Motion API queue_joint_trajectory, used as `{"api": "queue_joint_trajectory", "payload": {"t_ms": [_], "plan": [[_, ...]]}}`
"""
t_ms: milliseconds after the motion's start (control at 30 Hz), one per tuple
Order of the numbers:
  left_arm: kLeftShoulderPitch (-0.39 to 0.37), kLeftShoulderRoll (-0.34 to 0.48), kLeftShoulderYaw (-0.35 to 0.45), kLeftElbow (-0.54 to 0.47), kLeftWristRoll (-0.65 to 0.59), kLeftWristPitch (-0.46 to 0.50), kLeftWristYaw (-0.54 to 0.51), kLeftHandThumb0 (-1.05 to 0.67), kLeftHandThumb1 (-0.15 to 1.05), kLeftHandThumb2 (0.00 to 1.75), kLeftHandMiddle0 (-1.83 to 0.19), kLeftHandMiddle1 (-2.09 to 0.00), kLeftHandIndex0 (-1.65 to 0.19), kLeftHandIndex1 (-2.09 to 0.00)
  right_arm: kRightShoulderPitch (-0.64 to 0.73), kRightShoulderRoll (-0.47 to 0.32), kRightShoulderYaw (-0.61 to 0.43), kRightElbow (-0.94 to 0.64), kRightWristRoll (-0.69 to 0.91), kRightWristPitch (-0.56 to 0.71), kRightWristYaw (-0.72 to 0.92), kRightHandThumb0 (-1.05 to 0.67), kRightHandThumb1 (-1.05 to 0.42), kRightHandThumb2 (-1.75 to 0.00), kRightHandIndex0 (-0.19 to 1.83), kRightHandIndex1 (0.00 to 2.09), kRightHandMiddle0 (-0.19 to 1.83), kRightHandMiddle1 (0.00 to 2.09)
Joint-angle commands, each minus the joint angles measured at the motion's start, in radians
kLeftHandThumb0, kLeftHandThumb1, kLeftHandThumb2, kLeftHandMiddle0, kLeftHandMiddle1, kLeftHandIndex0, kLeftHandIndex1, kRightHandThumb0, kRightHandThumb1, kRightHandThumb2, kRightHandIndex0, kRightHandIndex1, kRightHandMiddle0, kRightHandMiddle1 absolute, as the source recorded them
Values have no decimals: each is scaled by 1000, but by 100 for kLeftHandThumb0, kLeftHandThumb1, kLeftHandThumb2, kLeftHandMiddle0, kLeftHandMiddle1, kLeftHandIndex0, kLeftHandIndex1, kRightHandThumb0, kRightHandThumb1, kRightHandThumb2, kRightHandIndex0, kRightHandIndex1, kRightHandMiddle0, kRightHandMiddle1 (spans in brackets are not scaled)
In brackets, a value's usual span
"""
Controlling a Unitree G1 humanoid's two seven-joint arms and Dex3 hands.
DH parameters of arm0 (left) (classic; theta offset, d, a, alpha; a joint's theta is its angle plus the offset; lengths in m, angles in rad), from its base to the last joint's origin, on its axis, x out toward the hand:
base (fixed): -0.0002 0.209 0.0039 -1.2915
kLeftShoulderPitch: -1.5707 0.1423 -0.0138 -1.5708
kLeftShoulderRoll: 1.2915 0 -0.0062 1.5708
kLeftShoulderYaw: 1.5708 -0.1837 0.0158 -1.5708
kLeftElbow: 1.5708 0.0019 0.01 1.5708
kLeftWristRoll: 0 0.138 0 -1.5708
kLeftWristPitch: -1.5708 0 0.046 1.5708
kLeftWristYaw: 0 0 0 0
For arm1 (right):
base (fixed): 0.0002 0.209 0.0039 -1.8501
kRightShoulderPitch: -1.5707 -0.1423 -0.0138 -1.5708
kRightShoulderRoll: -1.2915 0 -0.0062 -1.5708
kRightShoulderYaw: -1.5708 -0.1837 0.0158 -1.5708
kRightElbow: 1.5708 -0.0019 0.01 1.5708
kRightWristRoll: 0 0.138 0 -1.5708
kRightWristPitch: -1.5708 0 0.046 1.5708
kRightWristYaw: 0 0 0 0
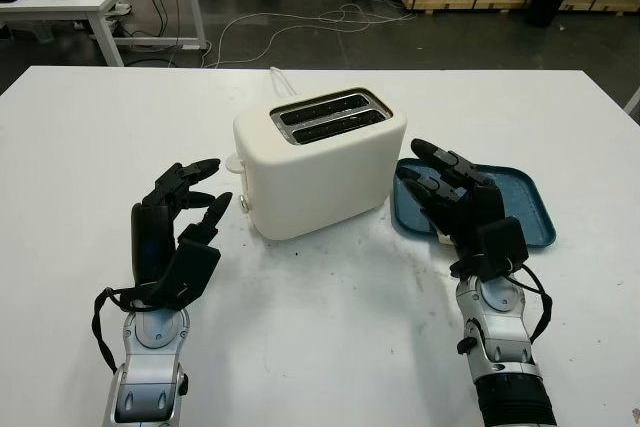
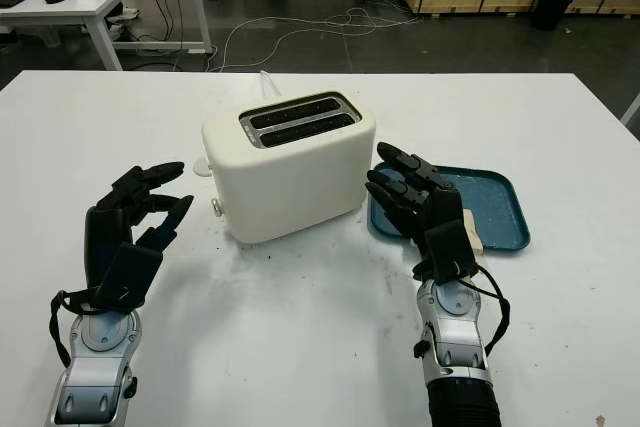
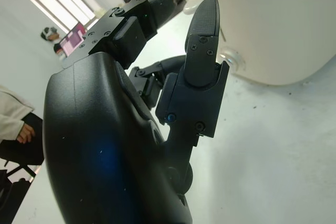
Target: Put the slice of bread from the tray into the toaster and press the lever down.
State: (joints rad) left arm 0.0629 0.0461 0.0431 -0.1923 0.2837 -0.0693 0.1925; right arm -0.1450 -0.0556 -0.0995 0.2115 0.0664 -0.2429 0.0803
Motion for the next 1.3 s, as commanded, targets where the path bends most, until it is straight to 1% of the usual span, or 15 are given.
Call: {"api": "queue_joint_trajectory", "payload": {"t_ms": [0,300,367,467,600,667,767,867,967,1067,1133,1267], "plan": [[-13,7,-7,5,7,-11,3,-50,92,18,-51,-121,-62,-52,2,-4,-1,-13,9,16,1,-67,-84,0,88,0,78,0],[-13,4,-9,-11,9,7,-1,-50,92,19,-50,-119,-61,-52,5,-12,-4,-23,13,16,14,-67,-84,0,87,0,78,0],[-12,6,-9,-14,12,6,1,-50,92,19,-50,-119,-62,-53,12,-16,-5,-43,23,20,29,-66,-84,0,86,0,78,0],[-10,4,-7,-17,4,6,0,-49,92,19,-50,-119,-61,-53,49,-33,-8,-135,5,41,26,-63,-81,0,85,0,78,0],[-10,7,-6,-14,10,1,3,-48,92,19,-50,-118,-61,-53,109,-131,-40,-219,-125,-78,3,-57,-80,0,83,0,75,0],[-11,10,-4,-16,9,-1,3,-48,92,20,-51,-119,-61,-53,139,-192,-69,-242,-215,-117,-31,-58,-81,0,80,0,72,0],[-11,13,-2,-25,7,7,0,-48,92,20,-52,-118,-61,-53,191,-278,-114,-288,-320,-150,-60,-54,-77,0,72,0,67,0],[-13,12,-1,-26,-2,9,-3,-47,92,20,-51,-117,-60,-53,238,-344,-139,-328,-416,-151,-83,-53,-76,0,66,0,63,0],[-15,16,-2,-32,8,16,-1,-49,92,20,-50,-117,-60,-53,279,-401,-151,-349,-519,-135,-101,-57,-76,0,60,0,57,0],[-17,21,0,-43,22,27,3,-49,92,20,-52,-116,-61,-53,303,-447,-151,-350,-615,-117,-116,-60,-76,0,57,0,54,0],[-17,17,3,-51,16,36,1,-47,92,20,-51,-115,-61,-52,313,-474,-147,-347,-675,-99,-120,-61,-74,0,55,0,53,0],[-18,11,7,-60,1,44,-4,-43,92,18,-50,-115,-61,-51,321,-514,-126,-330,-771,-65,-130,-62,-75,-1,50,0,49,0]]}}
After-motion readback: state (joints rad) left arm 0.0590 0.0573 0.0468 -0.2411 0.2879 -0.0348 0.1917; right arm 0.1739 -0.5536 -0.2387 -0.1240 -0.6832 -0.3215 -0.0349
